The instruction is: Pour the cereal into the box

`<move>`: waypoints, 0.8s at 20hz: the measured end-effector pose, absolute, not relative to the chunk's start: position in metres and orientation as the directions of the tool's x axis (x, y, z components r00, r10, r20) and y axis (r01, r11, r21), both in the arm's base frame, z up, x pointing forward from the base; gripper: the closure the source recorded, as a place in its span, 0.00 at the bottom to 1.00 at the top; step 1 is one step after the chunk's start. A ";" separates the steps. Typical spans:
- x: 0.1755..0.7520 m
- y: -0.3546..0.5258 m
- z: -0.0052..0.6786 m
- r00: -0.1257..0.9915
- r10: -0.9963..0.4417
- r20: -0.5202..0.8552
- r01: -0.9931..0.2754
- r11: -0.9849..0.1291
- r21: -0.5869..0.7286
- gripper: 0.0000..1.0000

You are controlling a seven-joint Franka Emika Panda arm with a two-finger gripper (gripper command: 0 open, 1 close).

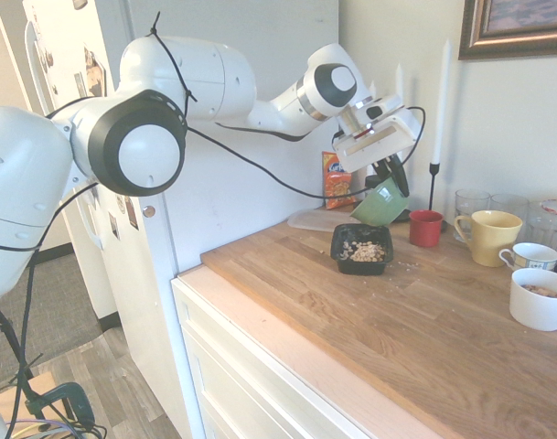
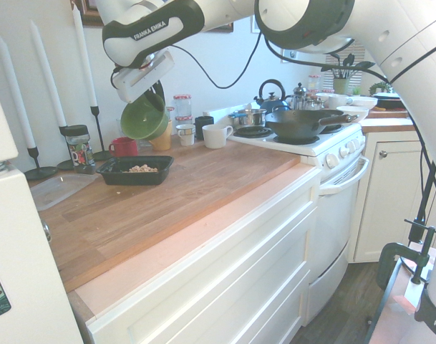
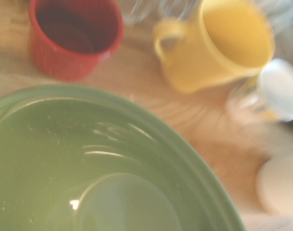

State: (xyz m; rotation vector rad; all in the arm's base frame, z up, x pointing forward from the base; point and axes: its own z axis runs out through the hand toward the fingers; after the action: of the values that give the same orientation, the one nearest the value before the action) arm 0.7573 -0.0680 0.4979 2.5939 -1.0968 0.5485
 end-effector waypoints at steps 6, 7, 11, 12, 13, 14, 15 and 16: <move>0.739 -0.172 0.484 0.609 -0.769 0.195 -0.764 -0.635 -0.114 1.00; 0.736 -0.186 0.479 0.601 -0.785 0.153 -0.771 -0.619 -0.148 1.00; 0.726 -0.223 0.455 0.568 -0.823 -0.013 -0.794 -0.544 -0.273 1.00; 0.723 -0.230 0.447 0.559 -0.828 -0.039 -0.802 -0.527 -0.281 1.00; 0.720 -0.238 0.438 0.552 -0.832 -0.057 -0.808 -0.517 -0.283 1.00; 0.716 -0.245 0.430 0.546 -0.835 -0.069 -0.814 -0.509 -0.281 1.00; 0.712 -0.252 0.422 0.539 -0.839 -0.077 -0.819 -0.500 -0.280 1.00; 0.709 -0.260 0.414 0.531 -0.843 -0.084 -0.825 -0.491 -0.280 1.00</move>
State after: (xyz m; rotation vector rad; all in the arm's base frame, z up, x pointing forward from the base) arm 0.7087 -0.2596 0.4135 2.9918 -1.6757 0.1108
